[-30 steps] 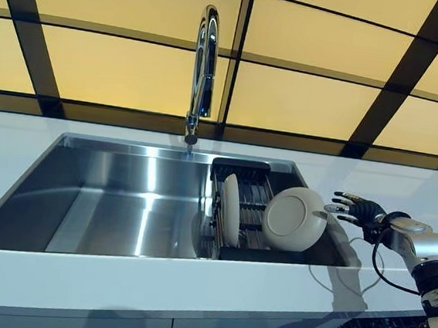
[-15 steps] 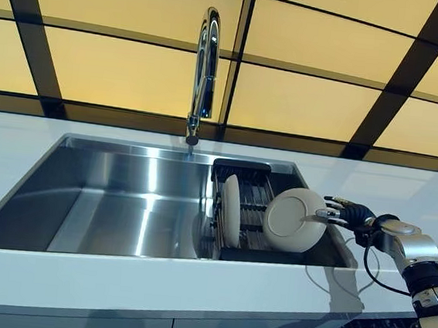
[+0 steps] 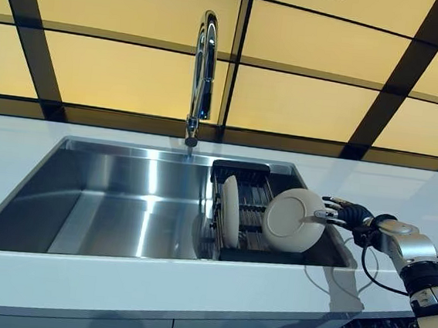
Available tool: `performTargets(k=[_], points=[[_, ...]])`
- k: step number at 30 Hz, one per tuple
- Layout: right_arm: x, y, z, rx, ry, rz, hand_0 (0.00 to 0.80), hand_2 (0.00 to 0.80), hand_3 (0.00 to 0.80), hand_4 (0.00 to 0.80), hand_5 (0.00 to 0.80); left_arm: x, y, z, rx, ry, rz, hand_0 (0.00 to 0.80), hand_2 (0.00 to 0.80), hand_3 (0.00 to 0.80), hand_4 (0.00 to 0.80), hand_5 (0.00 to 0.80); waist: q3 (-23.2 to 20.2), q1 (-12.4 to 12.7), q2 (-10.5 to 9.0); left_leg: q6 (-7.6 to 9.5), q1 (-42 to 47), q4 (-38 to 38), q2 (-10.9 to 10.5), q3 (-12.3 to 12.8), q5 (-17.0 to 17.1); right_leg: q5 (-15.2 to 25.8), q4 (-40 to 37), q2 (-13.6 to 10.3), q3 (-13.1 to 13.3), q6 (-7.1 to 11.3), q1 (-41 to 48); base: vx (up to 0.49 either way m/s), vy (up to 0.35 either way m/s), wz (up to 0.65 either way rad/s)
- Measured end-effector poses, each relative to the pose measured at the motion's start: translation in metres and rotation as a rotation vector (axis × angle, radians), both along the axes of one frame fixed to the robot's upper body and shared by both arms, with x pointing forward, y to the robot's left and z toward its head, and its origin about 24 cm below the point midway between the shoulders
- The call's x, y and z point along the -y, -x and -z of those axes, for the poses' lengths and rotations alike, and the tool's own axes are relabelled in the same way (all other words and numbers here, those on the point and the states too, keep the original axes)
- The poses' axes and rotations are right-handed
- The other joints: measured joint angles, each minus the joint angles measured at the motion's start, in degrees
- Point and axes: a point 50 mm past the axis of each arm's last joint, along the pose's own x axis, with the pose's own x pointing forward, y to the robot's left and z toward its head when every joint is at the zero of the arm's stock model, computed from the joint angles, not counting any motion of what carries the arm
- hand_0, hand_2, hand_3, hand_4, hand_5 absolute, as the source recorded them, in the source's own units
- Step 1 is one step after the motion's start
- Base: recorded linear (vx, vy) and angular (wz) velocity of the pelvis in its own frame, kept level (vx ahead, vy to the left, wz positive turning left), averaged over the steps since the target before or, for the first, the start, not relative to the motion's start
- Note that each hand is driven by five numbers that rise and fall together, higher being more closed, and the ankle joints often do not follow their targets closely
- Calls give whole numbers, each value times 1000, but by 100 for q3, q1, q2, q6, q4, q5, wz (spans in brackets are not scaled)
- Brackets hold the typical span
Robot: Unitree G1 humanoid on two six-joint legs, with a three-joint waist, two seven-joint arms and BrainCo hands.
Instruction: Take plates into dishwasher
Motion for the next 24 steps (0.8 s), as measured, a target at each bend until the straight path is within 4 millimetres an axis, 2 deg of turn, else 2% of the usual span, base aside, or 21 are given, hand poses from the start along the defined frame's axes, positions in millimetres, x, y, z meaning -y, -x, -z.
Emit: performTargets(k=[1, 4, 5, 6, 9, 17, 24], points=[[-2, 1, 4, -22, -9, -10, 427, 427, 427, 427, 427, 0, 0, 0, 0, 0, 0, 0, 0, 0, 0, 0, 0, -1, 0, 0, -1, 0, 0, -2, 0, -1, 0, 0, -2, -2, -1, 0, 0, 0], [-9, 2, 17, -79, -20, -33, 477, 477, 477, 477, 477, 0, 0, 0, -1, 1, 0, 0, 0, 0, 0, 0, 5, -7, 18, 0, -6, 0, 0, -6, 0, -2, -1, 0, -6, -4, -3, 0, 0, 0], [-12, 2, 21, -97, -26, -39, 577, 577, 577, 577, 577, 0, 0, 0, 0, 1, 0, 0, 0, 0, 0, 0, 8, -5, 32, 0, -8, 1, 0, -7, 0, -2, -2, 0, -8, -4, -4, 0, 0, 0], [-16, 1, 23, -103, -41, -57, 609, 609, 609, 609, 609, 0, 0, 0, 0, 1, 0, 0, 0, 0, 0, 0, 14, -1, 51, 0, -9, 1, -1, -9, 0, -2, -2, 0, -9, -4, -4, 0, 0, 0], [-22, 0, 25, -103, -59, -78, 800, 800, 800, 800, 800, 1, -1, 0, 4, 3, 1, 0, 0, 0, 0, 0, 26, 78, 92, 0, -9, 1, -1, -12, 0, -4, -2, 0, -12, -6, -4, 0, 0, 0], [-25, -7, 12, -61, -13, -92, 800, 800, 800, 800, 800, 2, 0, 1, -2, 6, 0, 0, 0, 0, 0, 0, 23, 128, 97, -1, -9, 1, -2, -18, 0, -5, -2, 0, -24, -7, 1, 0, 0, 0], [-26, -9, 11, -54, 10, -82, 800, 800, 800, 800, 800, 2, 0, 1, -1, 6, 0, 0, 0, 0, 0, 0, 24, 131, 96, -1, -9, 0, -1, -18, 0, -6, -3, 0, -24, -7, 2, 0, 0, 0]])
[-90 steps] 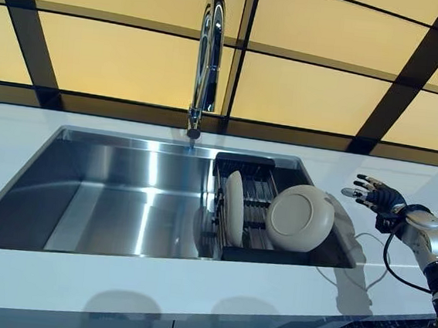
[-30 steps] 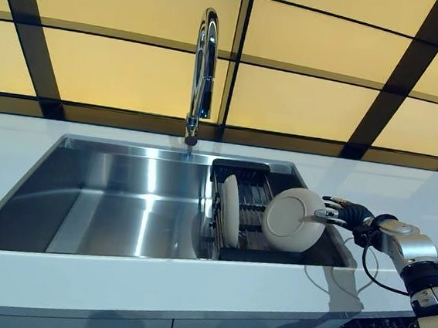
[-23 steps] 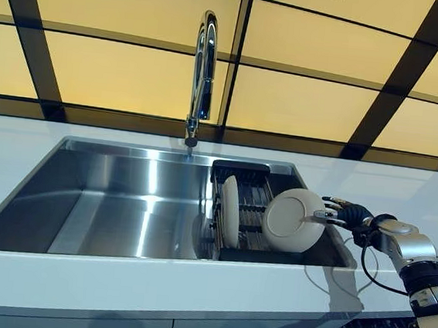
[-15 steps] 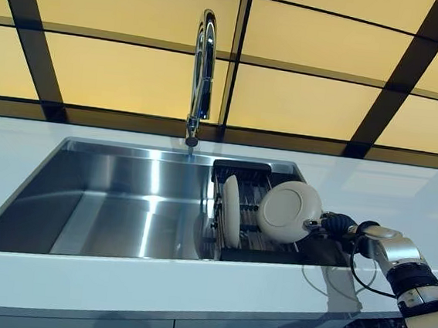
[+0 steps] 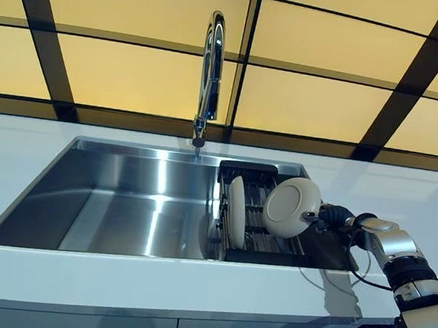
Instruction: Take plates into dishwasher
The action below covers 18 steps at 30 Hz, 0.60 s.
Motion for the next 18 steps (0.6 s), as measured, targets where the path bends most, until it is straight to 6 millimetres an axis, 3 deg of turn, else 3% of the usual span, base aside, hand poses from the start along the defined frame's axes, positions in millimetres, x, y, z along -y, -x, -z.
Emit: performTargets(k=[18], points=[[-13, -8, -16, 147, -31, 56, 800, 800, 800, 800, 800, 1, -1, 0, 4, 1, 1, 0, 0, 0, 0, 0, 41, -14, 6, -3, -1, -2, 2, 5, -2, -3, 0, 1, -1, -3, -1, 0, 0, 0]])
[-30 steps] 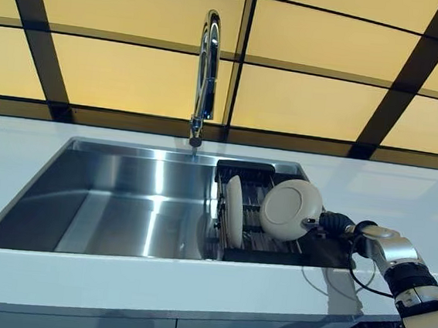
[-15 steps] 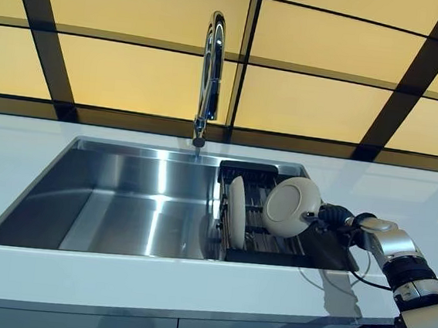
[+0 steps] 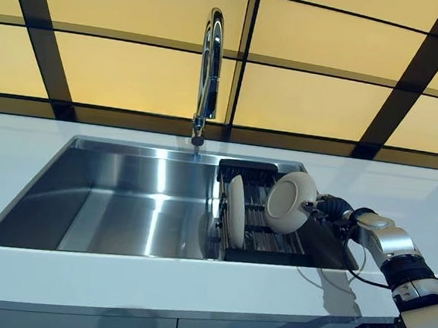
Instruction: Take plates into dishwasher
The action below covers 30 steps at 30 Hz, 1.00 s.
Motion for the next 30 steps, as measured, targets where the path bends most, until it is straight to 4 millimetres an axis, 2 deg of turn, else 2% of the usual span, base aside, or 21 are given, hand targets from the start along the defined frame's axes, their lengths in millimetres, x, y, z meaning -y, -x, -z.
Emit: performTargets(k=[18, 30], points=[[13, 1, -26, 106, -104, 70, 800, 800, 800, 800, 800, 6, 0, 2, 1, 14, 0, 0, 0, 0, 0, 0, 68, -4, -82, -3, 10, 0, 3, 13, -4, -1, 2, 6, 8, 0, 5, 0, 0, 0], [16, -7, -60, 194, -92, 76, 800, 800, 800, 800, 800, 6, 0, 2, 6, 20, -28, 0, 0, 0, 0, 0, 64, 0, -170, -5, 22, 1, 2, 17, -5, 0, 10, 9, 13, 1, 18, 0, 0, 0]])
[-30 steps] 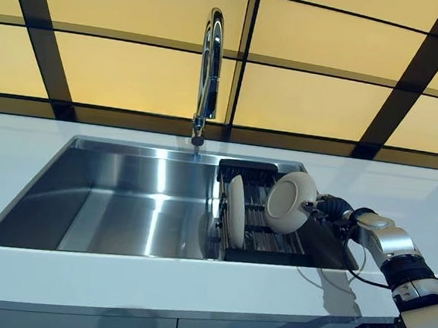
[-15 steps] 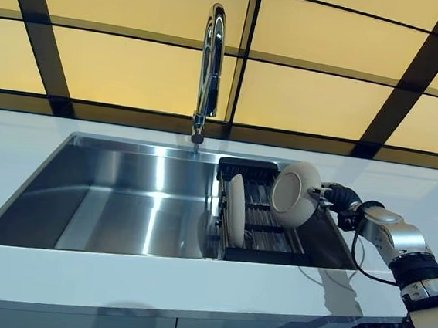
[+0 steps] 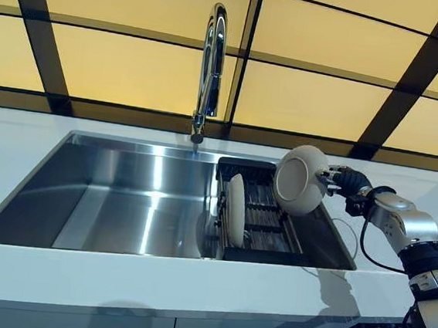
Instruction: Take plates into dishwasher
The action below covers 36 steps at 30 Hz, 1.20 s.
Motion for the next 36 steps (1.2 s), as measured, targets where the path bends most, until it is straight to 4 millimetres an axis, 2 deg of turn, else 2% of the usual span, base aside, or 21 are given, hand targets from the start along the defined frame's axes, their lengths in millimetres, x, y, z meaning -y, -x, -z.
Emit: performTargets(k=[13, 23, 31, 33, 35, 36], points=[[32, 10, -24, 34, 84, 89, 800, 800, 800, 800, 800, -1, 2, 0, -3, -4, -13, 0, 0, 0, 0, 0, -22, -43, -114, -7, 12, 0, 7, 78, -8, 16, 21, 12, 75, 10, -29, -5, 22, -3], [58, 22, -43, 49, 161, 156, 800, 800, 800, 800, 800, -6, 1, -2, -1, -17, -14, 0, 0, 0, 0, 0, -47, -320, -218, 32, 35, -8, 11, 291, -43, 94, 28, 12, 269, 44, -103, -21, 47, -11], [75, 35, -42, 33, 190, 203, 800, 800, 800, 800, 800, -6, -1, -2, -1, -18, -10, 0, 0, 0, 0, 0, -40, -568, -229, 22, 52, -16, 43, 461, -56, 156, 91, 27, 413, 104, -241, 4, 17, -14], [77, 36, -41, 31, 188, 207, 800, 800, 800, 800, 800, -7, 1, -2, -12, -20, -13, 0, 0, 0, 0, 0, -28, -640, -220, 26, 36, -16, 73, 569, -53, 226, 105, 52, 407, 193, -304, -100, -25, -32], [76, 36, -42, 35, 186, 206, 800, 800, 800, 800, 800, -8, -1, -3, -10, -22, -12, 0, 0, 0, 0, 0, 40, -631, -130, 36, 28, -4, 212, 805, -43, 540, 109, 223, 371, 452, -456, -171, -8, -62], [75, 36, -46, 53, 185, 204, 800, 800, 800, 800, 800, -8, -3, -3, -3, -23, -11, 0, 0, 0, 0, 0, 111, -614, -31, 44, -13, -10, 371, 956, -39, 818, 32, 323, 352, 672, -540, -203, 9, -56]])
